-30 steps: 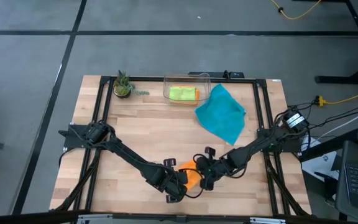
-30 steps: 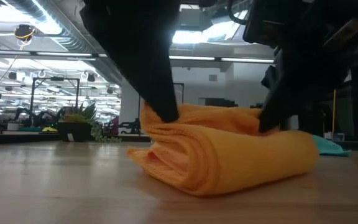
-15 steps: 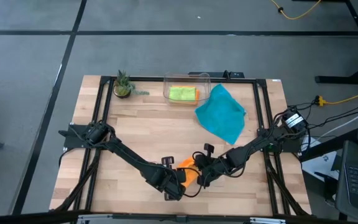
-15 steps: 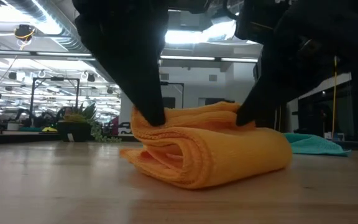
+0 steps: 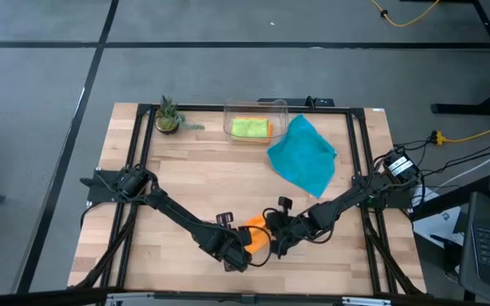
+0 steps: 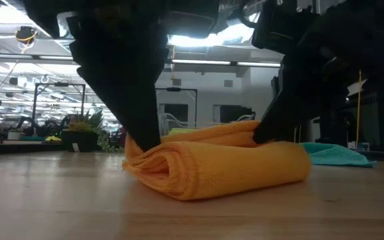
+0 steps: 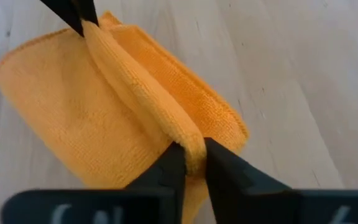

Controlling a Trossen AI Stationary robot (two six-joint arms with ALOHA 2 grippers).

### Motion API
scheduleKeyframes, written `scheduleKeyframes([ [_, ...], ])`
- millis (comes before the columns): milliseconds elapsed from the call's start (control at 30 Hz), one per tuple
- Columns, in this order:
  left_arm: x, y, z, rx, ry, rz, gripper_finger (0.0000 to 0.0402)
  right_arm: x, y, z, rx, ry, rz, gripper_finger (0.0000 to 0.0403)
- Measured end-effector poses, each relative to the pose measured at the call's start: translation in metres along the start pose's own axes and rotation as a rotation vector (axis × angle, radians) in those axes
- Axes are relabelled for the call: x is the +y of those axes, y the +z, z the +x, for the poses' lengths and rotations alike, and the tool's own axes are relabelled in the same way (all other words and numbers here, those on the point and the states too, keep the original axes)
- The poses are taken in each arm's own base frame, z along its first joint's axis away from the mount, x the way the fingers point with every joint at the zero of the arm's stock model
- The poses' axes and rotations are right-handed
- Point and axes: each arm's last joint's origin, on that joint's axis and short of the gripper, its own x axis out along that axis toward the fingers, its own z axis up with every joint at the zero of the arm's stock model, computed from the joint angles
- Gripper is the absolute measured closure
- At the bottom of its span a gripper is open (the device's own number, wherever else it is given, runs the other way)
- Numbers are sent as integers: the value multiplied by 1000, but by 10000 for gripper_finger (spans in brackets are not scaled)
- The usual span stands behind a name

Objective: Fold microfiber towels
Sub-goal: Fold the orange microfiber cloth, then put the folded orange microfiber cloth into the transparent bin

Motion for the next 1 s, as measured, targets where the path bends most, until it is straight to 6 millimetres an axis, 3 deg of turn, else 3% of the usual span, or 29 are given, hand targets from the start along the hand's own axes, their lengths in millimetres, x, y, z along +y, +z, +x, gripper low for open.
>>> scheduleKeyframes([
  [200,2,1,0,-9,19,-27,334,-5,3,2,-13,-39,5,259],
  [400,9,2,-8,8,40,-25,316,-6,8,2,-4,-42,-45,216],
  [733,17,3,-23,16,45,-54,316,3,46,-22,80,-90,-166,218],
  [1000,12,-6,-32,35,39,-83,318,5,54,-28,93,-87,-145,228],
])
